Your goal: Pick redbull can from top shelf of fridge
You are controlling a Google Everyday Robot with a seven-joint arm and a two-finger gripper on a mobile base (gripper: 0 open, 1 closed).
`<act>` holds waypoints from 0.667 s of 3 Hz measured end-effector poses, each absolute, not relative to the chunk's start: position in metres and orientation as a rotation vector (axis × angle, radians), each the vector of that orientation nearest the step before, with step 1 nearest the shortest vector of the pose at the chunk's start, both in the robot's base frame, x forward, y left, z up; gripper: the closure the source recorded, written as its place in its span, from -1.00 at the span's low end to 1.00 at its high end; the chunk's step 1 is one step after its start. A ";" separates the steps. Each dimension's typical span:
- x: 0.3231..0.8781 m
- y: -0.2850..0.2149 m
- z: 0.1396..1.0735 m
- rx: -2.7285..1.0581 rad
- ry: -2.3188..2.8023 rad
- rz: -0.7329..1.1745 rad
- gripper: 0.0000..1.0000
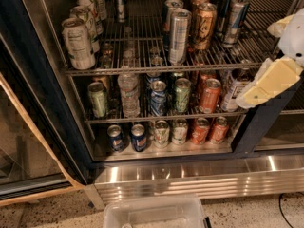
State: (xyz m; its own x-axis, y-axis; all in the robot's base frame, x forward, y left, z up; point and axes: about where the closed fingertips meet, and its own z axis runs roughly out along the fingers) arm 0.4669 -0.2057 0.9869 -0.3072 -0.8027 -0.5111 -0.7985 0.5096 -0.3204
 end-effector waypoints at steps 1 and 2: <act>0.467 -0.193 0.984 -1.109 2.096 0.038 -1.00; 0.481 -0.195 0.993 -1.059 2.047 0.005 -1.00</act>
Offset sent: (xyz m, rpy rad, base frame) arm -0.0014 0.0111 -0.0033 0.1117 -0.0568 -0.0872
